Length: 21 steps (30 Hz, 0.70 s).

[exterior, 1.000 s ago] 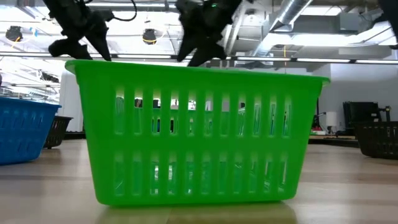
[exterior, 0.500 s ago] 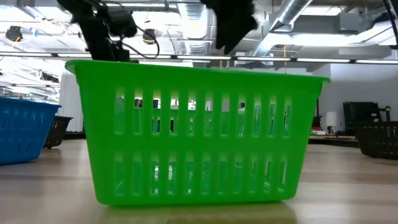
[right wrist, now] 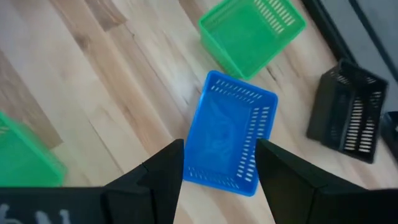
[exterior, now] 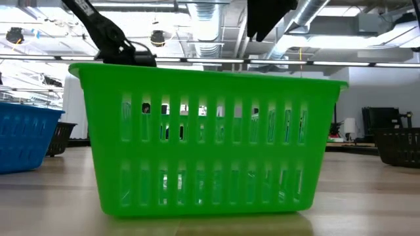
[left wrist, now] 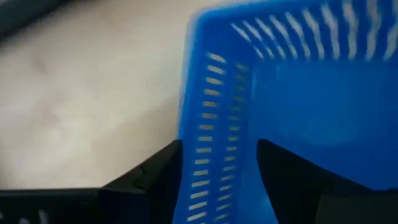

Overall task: Stack baskets by color
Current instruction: Stack the top left blue bin on the right blue bin

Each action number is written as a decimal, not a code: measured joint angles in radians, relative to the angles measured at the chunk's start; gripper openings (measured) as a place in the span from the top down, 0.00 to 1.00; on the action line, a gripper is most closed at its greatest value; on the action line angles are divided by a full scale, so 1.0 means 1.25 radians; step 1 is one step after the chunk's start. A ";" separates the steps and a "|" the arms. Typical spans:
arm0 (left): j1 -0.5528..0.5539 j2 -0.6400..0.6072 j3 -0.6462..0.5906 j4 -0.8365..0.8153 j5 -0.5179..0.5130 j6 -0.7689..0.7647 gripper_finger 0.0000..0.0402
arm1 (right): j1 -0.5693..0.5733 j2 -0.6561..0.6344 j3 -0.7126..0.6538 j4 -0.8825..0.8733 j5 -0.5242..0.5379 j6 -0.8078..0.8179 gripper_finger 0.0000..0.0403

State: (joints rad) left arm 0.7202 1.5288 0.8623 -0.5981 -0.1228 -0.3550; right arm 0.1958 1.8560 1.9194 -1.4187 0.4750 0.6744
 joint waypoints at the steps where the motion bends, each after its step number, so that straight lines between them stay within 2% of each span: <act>1: -0.003 0.003 0.001 -0.003 0.030 -0.005 0.52 | 0.002 0.000 0.000 -0.003 0.000 0.000 0.45; 5: -0.039 0.000 0.001 -0.041 0.150 -0.037 0.52 | 0.002 0.000 0.000 -0.021 -0.001 0.001 0.45; 11: -0.154 -0.043 0.000 -0.054 0.259 -0.137 0.52 | 0.001 0.000 0.000 -0.017 -0.001 0.000 0.45; 15: -0.219 -0.105 0.000 -0.052 0.261 -0.235 0.52 | -0.010 0.000 0.000 0.025 -0.001 0.008 0.45; 21: -0.295 -0.240 0.001 -0.019 0.231 -0.363 0.52 | -0.054 0.007 0.000 0.091 -0.036 0.146 0.45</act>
State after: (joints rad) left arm 0.3511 1.2285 0.8635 -0.6214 0.1666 -0.8093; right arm 0.1282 1.8653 1.9198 -1.3055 0.4297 0.8564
